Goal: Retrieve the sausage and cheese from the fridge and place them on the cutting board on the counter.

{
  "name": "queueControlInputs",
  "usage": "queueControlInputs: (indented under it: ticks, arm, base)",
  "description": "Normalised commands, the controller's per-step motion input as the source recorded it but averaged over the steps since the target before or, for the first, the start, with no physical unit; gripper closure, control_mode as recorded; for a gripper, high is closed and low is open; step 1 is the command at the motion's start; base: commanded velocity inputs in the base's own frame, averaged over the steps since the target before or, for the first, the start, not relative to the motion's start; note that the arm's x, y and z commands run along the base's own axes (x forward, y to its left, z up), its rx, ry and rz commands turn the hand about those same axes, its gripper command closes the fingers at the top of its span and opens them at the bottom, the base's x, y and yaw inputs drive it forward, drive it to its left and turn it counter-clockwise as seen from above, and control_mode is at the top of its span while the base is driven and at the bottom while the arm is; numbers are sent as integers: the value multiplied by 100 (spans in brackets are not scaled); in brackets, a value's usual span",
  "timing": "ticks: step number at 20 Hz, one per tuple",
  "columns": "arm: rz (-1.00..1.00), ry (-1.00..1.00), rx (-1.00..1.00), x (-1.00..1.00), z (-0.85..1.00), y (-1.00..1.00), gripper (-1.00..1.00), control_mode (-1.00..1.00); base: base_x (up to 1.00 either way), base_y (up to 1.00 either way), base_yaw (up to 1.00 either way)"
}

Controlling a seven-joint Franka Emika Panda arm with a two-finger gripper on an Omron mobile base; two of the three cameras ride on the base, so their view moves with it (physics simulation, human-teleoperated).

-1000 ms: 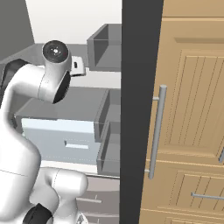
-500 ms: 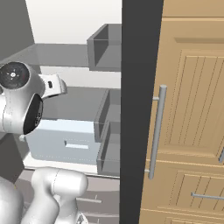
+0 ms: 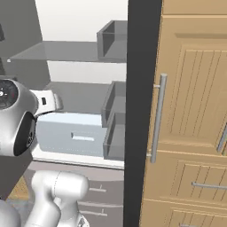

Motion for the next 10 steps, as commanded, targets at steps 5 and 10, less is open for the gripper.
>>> queueControlInputs:
  ticks: [5,10]
  arm:
    - [0,0,0,0,0,0,100,100]
    - [0,0,0,0,0,0,100,100]
  base:
    - [-92,-1,61]
    - [-34,-17,84]
